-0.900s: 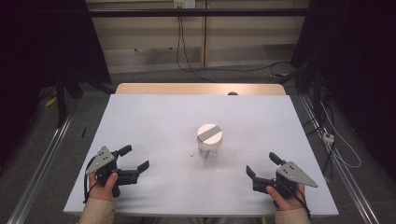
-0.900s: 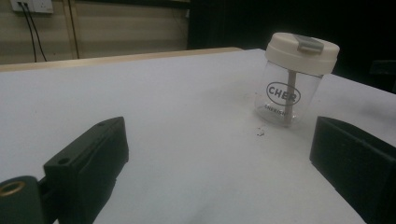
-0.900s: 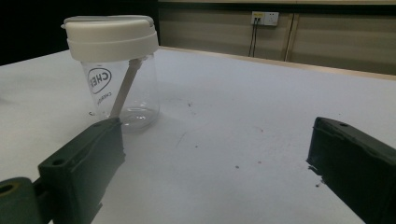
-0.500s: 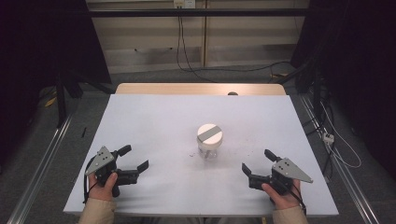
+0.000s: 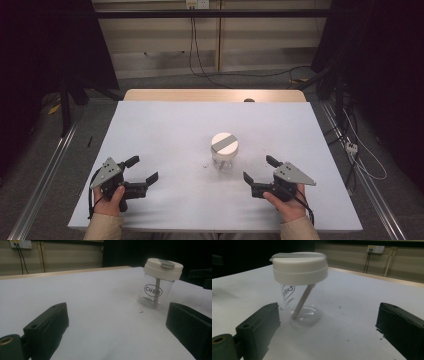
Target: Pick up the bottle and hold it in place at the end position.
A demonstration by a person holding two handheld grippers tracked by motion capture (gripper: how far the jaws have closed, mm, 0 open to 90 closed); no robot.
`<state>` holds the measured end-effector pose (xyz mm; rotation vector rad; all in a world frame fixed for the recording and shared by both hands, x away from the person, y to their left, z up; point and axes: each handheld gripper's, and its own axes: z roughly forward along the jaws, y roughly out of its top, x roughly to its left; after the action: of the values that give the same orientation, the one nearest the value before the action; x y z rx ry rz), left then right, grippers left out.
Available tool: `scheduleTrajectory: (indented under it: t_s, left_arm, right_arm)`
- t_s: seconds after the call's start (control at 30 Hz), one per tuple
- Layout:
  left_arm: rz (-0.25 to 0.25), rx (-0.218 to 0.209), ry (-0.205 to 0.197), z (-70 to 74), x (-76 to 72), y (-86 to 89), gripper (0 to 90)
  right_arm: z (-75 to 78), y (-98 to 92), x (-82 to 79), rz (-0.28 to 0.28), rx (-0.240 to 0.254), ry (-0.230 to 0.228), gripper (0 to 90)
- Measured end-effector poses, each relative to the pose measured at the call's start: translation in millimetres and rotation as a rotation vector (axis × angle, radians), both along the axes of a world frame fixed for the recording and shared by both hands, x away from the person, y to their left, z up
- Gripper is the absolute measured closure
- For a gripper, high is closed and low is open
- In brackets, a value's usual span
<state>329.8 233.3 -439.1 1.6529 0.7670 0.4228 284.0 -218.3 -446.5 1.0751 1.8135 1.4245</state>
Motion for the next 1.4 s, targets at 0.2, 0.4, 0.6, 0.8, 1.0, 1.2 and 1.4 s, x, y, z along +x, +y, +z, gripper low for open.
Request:
scheduleTrajectory:
  t_s: [0.2, 0.4, 0.6, 0.8, 1.0, 1.2, 1.4]
  left_arm:
    - [0.002, -0.006, 0.003, -0.8, 0.4, 0.0, 4.2]
    - [-0.010, -0.008, -0.003, -0.3, 0.0, -0.7, 4.2]
    - [-0.008, -0.009, -0.005, -0.1, -0.5, -1.3, 4.2]
    - [-0.009, -0.007, -0.006, -0.4, 0.8, -0.8, 4.2]
    - [-0.015, -0.004, -0.009, -0.6, 0.8, -2.8, 4.2]
    - [-0.011, -0.007, -0.006, -1.3, 2.1, -2.9, 4.2]
    - [-0.015, -0.007, -0.006, -1.8, 4.3, -4.2, 4.2]
  right_arm:
    - [-2.3, 14.4, 9.1, 0.031, -0.009, 0.025, 4.5]
    - [-5.2, 26.0, 19.1, 0.038, -0.012, 0.050, 4.6]
    - [-4.1, 38.4, 29.7, 0.043, -0.015, 0.046, 5.2]
    - [-5.1, 46.4, 44.7, 0.025, 0.001, 0.066, 5.1]
    - [-5.5, 55.8, 54.1, 0.023, 0.008, 0.072, 5.2]
    - [-8.8, 65.4, 60.4, 0.030, -0.007, 0.090, 5.4]
    - [-8.2, 72.7, 68.4, 0.019, -0.037, 0.093, 7.0]
